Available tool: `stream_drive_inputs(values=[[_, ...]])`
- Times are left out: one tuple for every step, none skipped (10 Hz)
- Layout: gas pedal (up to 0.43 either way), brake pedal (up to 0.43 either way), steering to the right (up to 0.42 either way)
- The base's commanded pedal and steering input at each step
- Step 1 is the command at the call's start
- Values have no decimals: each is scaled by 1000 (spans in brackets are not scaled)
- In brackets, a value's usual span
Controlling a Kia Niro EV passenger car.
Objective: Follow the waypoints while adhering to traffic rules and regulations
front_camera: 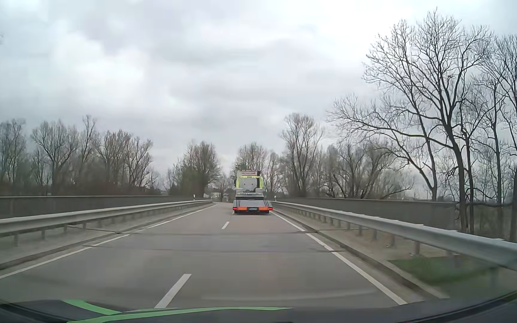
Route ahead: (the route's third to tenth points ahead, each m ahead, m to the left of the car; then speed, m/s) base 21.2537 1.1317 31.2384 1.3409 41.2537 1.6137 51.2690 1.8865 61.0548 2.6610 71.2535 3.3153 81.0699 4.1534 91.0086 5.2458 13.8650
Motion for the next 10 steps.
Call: stream_drive_inputs(values=[[138, 0, -6], [138, 0, -5], [138, 0, -5], [150, 0, -5], [150, 0, -5], [157, 0, -5], [169, 0, -5], [169, 0, -4], [169, 0, -4], [177, 0, -4]])
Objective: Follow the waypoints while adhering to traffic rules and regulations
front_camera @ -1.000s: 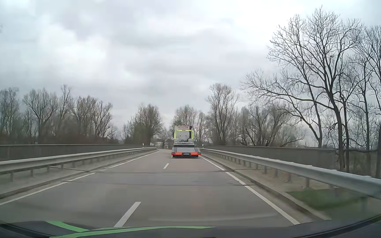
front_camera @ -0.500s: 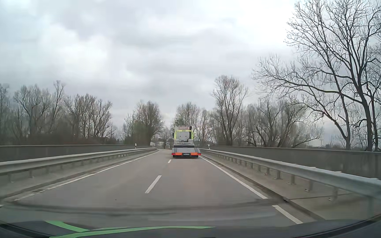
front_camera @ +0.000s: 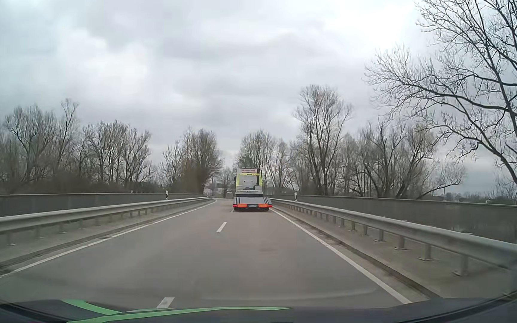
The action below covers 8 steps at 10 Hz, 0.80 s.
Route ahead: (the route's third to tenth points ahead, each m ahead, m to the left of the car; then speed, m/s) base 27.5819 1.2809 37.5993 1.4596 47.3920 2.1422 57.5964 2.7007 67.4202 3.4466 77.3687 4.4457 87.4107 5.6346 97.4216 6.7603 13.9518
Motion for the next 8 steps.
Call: stream_drive_inputs(values=[[177, 0, -5], [177, 0, -4], [177, 0, -4], [177, 0, -5], [177, 0, -5], [177, 0, -5], [177, 0, -5], [177, 0, -6]])
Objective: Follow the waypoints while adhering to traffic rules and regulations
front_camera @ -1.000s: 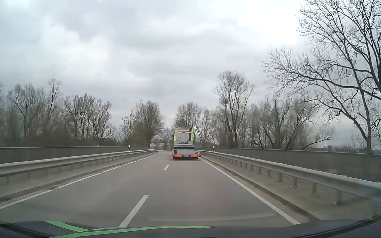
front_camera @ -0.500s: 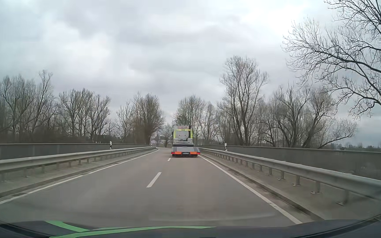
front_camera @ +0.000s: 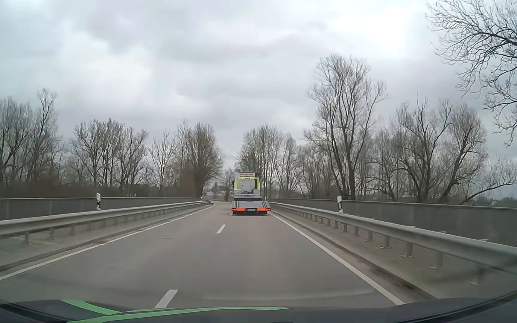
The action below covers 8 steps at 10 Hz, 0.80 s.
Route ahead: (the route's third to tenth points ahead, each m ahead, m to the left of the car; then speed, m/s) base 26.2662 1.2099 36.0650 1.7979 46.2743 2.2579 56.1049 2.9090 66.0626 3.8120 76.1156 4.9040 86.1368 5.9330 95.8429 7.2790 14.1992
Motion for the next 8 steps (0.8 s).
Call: stream_drive_inputs(values=[[177, 0, -6], [177, 0, -6], [177, 0, -6], [177, 0, -7], [177, 0, -7], [177, 0, -8], [177, 0, -9], [177, 0, -9]])
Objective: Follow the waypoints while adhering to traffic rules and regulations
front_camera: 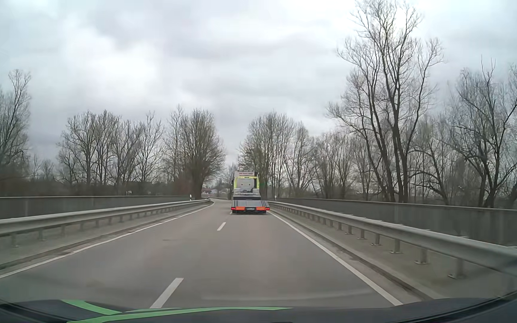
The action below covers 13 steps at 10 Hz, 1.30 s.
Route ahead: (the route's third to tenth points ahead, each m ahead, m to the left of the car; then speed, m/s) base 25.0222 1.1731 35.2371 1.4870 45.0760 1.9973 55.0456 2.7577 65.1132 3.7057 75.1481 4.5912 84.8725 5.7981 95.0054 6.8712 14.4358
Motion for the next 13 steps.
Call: stream_drive_inputs(values=[[177, 0, -9], [177, 0, -9], [177, 0, -9], [177, 0, -9], [177, 0, -9], [177, 0, -9], [177, 0, -9], [169, 0, -8], [169, 0, -7], [169, 0, -8], [169, 0, -7], [157, 0, -7], [150, 0, -7]])
